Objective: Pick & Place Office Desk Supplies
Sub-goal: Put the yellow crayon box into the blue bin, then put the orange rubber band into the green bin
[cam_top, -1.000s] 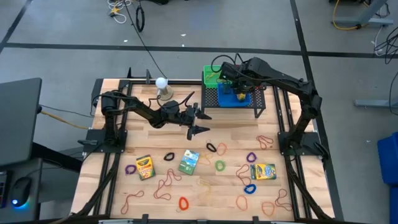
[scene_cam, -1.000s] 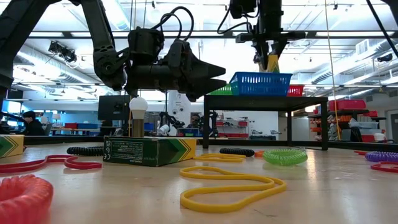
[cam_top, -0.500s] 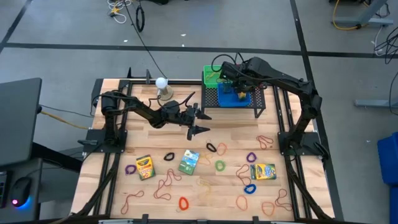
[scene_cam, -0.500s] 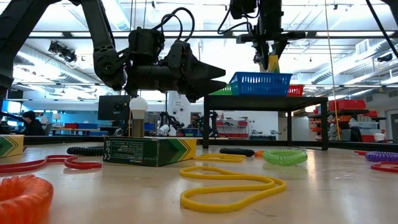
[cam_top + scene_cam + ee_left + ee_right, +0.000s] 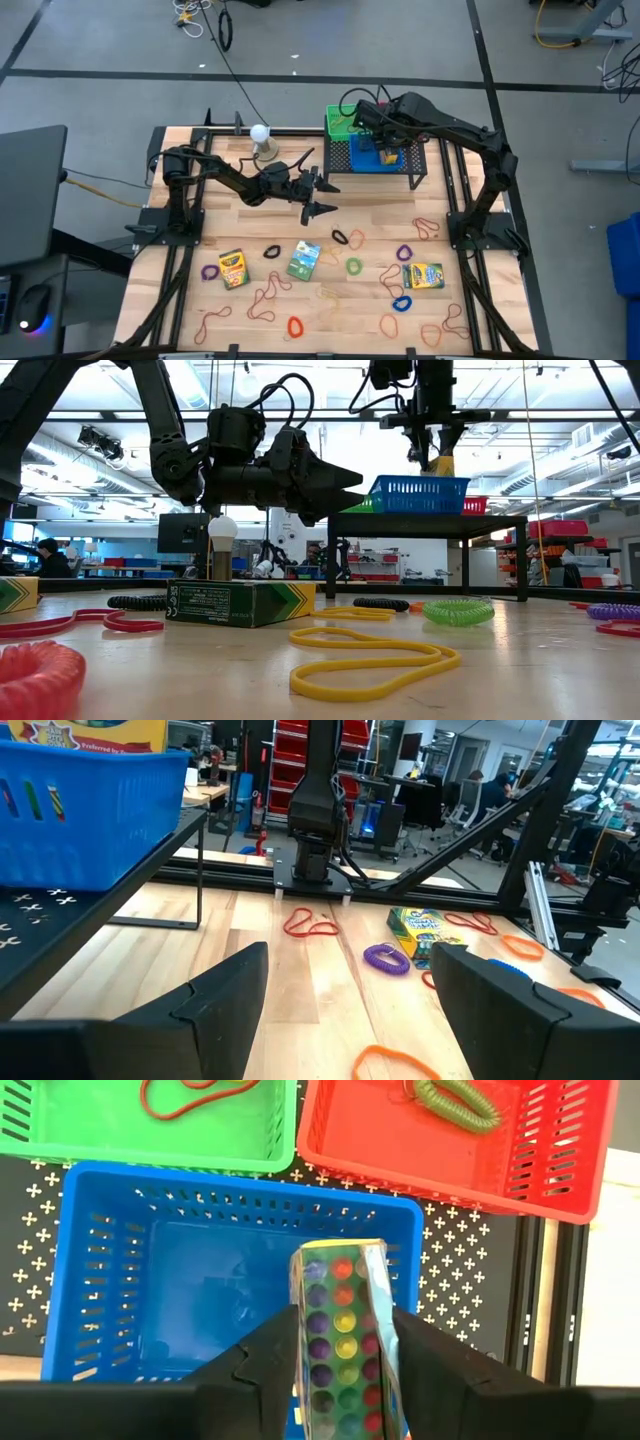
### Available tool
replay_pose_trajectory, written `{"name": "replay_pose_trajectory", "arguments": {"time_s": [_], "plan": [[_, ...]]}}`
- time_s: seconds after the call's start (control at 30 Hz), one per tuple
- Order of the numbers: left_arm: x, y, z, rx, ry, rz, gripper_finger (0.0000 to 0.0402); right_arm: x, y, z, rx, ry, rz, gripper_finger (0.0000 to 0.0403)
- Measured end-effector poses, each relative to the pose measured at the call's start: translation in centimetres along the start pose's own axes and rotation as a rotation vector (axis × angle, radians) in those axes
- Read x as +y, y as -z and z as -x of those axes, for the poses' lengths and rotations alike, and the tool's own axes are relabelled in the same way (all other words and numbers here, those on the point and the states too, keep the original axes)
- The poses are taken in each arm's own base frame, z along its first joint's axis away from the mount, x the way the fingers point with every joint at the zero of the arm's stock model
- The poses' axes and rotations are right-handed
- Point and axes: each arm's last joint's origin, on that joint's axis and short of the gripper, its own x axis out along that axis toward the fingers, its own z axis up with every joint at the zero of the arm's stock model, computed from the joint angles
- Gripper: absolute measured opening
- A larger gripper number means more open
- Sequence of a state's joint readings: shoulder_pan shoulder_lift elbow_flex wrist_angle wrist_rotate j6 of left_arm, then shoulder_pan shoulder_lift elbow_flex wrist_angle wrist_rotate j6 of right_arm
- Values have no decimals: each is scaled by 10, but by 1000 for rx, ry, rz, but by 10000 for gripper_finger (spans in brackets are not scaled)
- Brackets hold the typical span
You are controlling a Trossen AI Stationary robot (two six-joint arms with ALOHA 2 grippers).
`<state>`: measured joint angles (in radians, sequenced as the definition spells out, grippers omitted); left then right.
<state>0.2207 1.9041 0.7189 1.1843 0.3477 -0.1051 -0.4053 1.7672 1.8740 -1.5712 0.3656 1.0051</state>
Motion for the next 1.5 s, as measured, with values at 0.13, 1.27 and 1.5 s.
{"name": "replay_pose_trajectory", "arguments": {"time_s": [0.13, 1.27, 1.5], "plan": [[0, 0, 0, 0, 0, 0, 284, 0, -1, 0, -17, 11, 2, 158], [-11, -13, -14, -46, 66, 73, 102, -46, 105, 133, -690, -179, 747, 10], [-15, -19, -13, -51, 67, 61, 40, -15, 146, 108, -754, -329, 863, 7]]}}
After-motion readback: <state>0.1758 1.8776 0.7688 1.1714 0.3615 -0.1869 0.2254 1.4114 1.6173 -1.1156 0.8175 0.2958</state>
